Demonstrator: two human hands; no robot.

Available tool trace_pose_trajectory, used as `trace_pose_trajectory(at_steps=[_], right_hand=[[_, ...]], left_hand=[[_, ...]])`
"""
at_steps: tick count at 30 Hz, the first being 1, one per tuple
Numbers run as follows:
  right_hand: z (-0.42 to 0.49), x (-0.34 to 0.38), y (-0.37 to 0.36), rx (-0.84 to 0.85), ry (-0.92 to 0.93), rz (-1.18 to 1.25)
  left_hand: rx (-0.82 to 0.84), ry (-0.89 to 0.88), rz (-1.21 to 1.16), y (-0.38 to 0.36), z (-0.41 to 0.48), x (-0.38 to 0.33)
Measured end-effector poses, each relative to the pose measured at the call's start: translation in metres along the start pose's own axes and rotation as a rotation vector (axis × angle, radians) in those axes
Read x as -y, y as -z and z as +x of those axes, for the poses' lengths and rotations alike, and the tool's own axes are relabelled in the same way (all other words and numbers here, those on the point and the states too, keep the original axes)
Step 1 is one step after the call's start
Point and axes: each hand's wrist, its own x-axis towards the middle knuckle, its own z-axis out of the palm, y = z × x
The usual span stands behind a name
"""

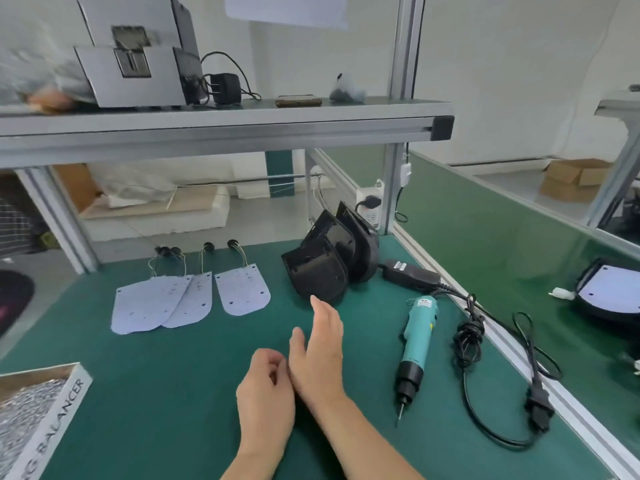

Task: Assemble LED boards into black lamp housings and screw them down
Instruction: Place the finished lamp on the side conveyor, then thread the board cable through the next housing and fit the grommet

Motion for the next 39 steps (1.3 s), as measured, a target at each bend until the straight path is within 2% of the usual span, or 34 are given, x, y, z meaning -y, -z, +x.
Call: trace_pose_trajectory(at_steps=[2, 4, 10, 14, 21, 24, 26, 27, 28, 29, 31, 32, 33, 35, 37, 39], right_hand=[[0.005, -0.005, -0.003, -0.065, -0.147, 0.088], [0.009, -0.009, -0.004, -0.143, -0.218, 0.149], [0.014, -0.02, -0.003, -0.335, -0.257, 0.268], [0.018, -0.025, -0.003, -0.354, -0.263, 0.311], [0.017, -0.023, 0.0, -0.302, -0.239, 0.284], [0.017, -0.023, 0.0, -0.219, -0.26, 0.243], [0.016, -0.026, -0.001, -0.147, -0.286, 0.231], [0.015, -0.025, -0.002, -0.118, -0.304, 0.233], [0.015, -0.025, -0.002, -0.1, -0.319, 0.236], [0.015, -0.024, -0.002, -0.091, -0.33, 0.237], [0.016, -0.022, -0.003, -0.084, -0.346, 0.238], [0.016, -0.021, -0.004, -0.078, -0.353, 0.241], [0.016, -0.021, -0.004, -0.07, -0.357, 0.25], [0.016, -0.019, -0.004, -0.046, -0.364, 0.28], [0.016, -0.018, -0.004, -0.019, -0.364, 0.298], [0.016, -0.017, -0.005, -0.004, -0.361, 0.316]], left_hand=[[0.012, -0.002, -0.028, -0.002, 0.013, -0.004], [0.082, -0.049, 0.019, -0.007, 0.036, -0.011], [0.361, -0.278, 0.47, -0.046, 0.101, -0.046], [0.374, -0.269, 0.646, -0.058, 0.119, -0.049], [0.505, -0.278, 0.671, -0.002, 0.083, -0.039], [0.79, -0.219, 0.634, 0.049, 0.076, -0.044], [1.021, -0.091, 0.493, 0.084, 0.092, -0.051], [1.007, -0.039, 0.397, 0.098, 0.106, -0.051], [0.866, -0.006, 0.308, 0.108, 0.124, -0.048], [0.614, 0.02, 0.289, 0.114, 0.145, -0.043], [0.083, 0.069, 0.5, 0.121, 0.189, -0.028], [-0.054, 0.12, 0.63, 0.123, 0.205, -0.019], [-0.078, 0.185, 0.716, 0.125, 0.216, -0.008], [0.0, 0.276, 0.818, 0.126, 0.232, 0.01], [0.032, 0.281, 0.892, 0.121, 0.239, 0.026], [-0.012, 0.232, 0.899, 0.116, 0.24, 0.032]])
